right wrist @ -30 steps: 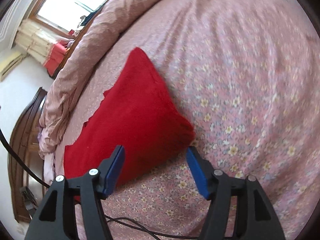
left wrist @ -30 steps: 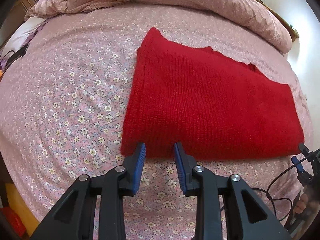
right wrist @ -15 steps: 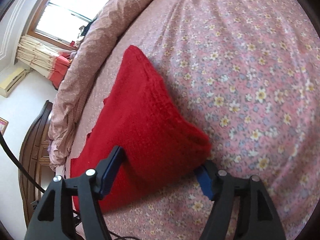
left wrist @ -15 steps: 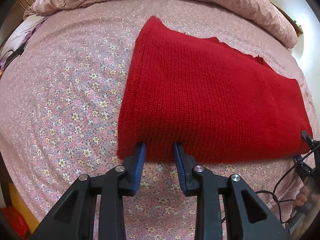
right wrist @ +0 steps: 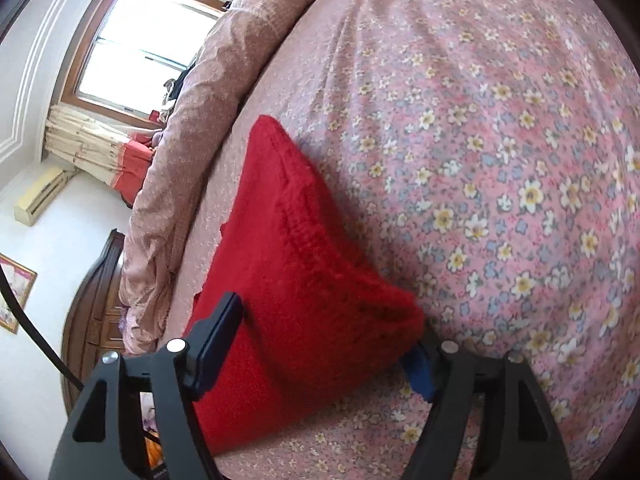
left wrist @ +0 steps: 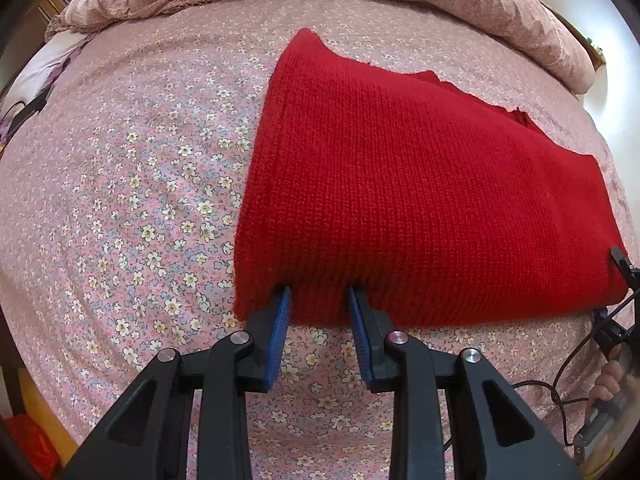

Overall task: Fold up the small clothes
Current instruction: 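Grasp the edge of the red bundle with the right tool, then lift and fold the held red edge over the bundle with the right tool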

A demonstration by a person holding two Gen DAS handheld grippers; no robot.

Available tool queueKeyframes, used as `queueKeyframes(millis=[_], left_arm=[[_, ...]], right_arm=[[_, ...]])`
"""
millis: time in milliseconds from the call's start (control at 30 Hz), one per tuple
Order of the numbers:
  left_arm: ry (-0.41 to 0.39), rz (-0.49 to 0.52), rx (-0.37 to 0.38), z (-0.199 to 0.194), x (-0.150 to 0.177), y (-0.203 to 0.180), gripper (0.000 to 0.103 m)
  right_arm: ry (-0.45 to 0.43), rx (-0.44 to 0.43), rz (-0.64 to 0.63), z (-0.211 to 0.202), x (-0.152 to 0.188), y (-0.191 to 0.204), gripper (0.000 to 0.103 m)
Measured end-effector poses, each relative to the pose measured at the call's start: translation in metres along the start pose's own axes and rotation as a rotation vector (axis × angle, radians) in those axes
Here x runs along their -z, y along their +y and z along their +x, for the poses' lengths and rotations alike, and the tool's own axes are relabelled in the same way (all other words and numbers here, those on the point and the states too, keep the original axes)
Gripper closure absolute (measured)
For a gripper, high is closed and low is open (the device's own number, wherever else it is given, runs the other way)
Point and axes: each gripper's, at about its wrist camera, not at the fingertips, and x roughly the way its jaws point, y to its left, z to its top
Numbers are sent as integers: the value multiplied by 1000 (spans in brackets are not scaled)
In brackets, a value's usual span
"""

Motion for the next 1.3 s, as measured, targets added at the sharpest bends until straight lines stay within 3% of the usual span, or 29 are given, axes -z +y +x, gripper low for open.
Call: queueKeyframes(millis=[300, 633, 967, 1300], left_arm=[[-2, 5, -2, 1, 1, 1, 80], [-1, 3, -3, 2, 0, -1, 80], [3, -2, 15, -1, 1, 1, 80], [5, -1, 17, -6, 3, -1, 80]], right_arm=[[-12, 26, -14, 4, 2, -1, 48], [20, -15, 14, 0, 0, -10, 75], [-4, -11, -85, -8, -1, 16, 80], [-59, 12, -285, -19, -3, 72, 82]])
